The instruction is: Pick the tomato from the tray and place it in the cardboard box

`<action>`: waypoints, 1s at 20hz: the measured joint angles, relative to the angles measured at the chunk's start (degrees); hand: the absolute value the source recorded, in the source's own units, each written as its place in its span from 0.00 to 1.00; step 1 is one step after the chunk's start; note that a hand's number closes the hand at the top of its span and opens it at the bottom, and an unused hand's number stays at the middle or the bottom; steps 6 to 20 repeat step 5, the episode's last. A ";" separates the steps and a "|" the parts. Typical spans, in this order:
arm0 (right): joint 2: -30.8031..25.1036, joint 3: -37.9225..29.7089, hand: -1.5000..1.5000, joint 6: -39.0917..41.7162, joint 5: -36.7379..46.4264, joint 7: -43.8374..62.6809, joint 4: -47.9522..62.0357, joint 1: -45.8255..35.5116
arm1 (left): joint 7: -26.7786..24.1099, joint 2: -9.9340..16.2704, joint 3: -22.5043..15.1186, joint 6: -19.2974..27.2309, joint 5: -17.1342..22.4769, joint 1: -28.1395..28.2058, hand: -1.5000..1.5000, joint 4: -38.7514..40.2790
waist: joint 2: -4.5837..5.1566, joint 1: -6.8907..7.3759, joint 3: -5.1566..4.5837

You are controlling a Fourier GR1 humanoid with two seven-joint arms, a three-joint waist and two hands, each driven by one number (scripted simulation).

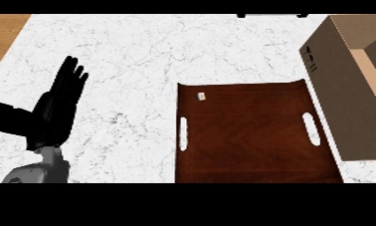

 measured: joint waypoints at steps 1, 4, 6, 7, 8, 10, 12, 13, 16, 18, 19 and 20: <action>-1.01 -0.91 0.00 0.49 -1.32 -0.49 0.59 0.53 | -0.30 0.00 0.02 -0.04 -0.11 0.02 0.50 0.19 | 0.02 0.05 0.00; -1.63 -2.32 0.00 1.33 -4.57 -2.87 0.54 3.62 | 0.29 0.25 0.13 -0.21 -0.01 0.11 0.50 -0.64 | 0.03 0.12 -0.01; -1.56 -2.80 0.00 2.02 -5.62 -3.50 -0.14 5.26 | 0.70 0.29 0.15 -0.19 0.04 -0.05 0.50 -0.79 | 0.04 0.10 -0.01; -1.56 -2.80 0.00 2.02 -5.62 -3.50 -0.14 5.26 | 0.70 0.29 0.15 -0.19 0.04 -0.05 0.50 -0.79 | 0.04 0.10 -0.01; -1.56 -2.80 0.00 2.02 -5.62 -3.50 -0.14 5.26 | 0.70 0.29 0.15 -0.19 0.04 -0.05 0.50 -0.79 | 0.04 0.10 -0.01; -1.56 -2.80 0.00 2.02 -5.62 -3.50 -0.14 5.26 | 0.70 0.29 0.15 -0.19 0.04 -0.05 0.50 -0.79 | 0.04 0.10 -0.01; -1.56 -2.80 0.00 2.02 -5.62 -3.50 -0.14 5.26 | 0.70 0.29 0.15 -0.19 0.04 -0.05 0.50 -0.79 | 0.04 0.10 -0.01; -1.56 -2.80 0.00 2.02 -5.62 -3.50 -0.14 5.26 | 0.70 0.29 0.15 -0.19 0.04 -0.05 0.50 -0.79 | 0.04 0.10 -0.01; -1.56 -2.80 0.00 2.02 -5.62 -3.50 -0.14 5.26 | 0.70 0.29 0.15 -0.19 0.04 -0.05 0.50 -0.79 | 0.04 0.10 -0.01; -1.56 -2.80 0.00 2.02 -5.62 -3.50 -0.14 5.26 | 0.70 0.29 0.15 -0.19 0.04 -0.05 0.50 -0.79 | 0.04 0.10 -0.01; -1.56 -2.80 0.00 2.02 -5.62 -3.50 -0.14 5.26 | 0.70 0.29 0.15 -0.19 0.04 -0.05 0.50 -0.79 | 0.04 0.10 -0.01; -1.56 -2.80 0.00 2.02 -5.62 -3.50 -0.14 5.26 | 0.70 0.29 0.15 -0.19 0.04 -0.05 0.50 -0.79 | 0.04 0.10 -0.01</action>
